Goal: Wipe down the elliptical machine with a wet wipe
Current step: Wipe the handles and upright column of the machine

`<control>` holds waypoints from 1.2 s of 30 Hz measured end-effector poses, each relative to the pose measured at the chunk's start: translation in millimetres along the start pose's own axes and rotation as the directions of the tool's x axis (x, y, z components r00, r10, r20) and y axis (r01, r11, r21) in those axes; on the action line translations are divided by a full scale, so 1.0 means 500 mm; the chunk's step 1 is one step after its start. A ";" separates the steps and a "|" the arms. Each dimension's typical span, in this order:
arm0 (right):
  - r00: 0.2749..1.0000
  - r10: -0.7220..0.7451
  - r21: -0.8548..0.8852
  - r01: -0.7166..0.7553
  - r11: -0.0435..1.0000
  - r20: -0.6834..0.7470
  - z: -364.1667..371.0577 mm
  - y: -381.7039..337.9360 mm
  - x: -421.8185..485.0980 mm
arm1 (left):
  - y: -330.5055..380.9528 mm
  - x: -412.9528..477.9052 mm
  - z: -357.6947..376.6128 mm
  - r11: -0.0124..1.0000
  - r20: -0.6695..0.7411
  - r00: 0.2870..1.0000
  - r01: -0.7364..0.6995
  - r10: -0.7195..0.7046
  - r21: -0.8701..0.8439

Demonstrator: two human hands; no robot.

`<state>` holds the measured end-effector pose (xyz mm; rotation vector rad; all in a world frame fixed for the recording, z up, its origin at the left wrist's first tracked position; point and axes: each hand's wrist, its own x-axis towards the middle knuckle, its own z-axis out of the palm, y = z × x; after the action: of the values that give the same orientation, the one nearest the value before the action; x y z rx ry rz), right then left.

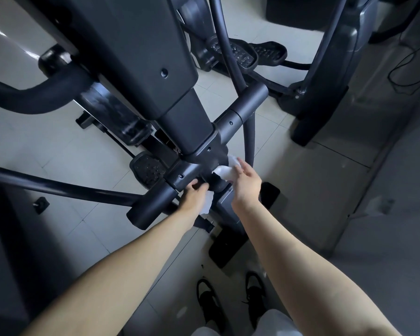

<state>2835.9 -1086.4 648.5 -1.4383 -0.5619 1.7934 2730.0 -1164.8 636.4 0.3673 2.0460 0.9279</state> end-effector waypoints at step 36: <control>0.975 -0.019 -0.564 0.143 0.813 0.221 0.004 0.092 0.040 | -0.034 0.060 0.026 0.954 0.083 0.968 -0.248 0.237 0.166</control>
<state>2819.4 -1099.0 602.8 -1.5849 -1.3545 1.7924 2723.3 -1153.5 601.9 0.7489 2.0613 0.8697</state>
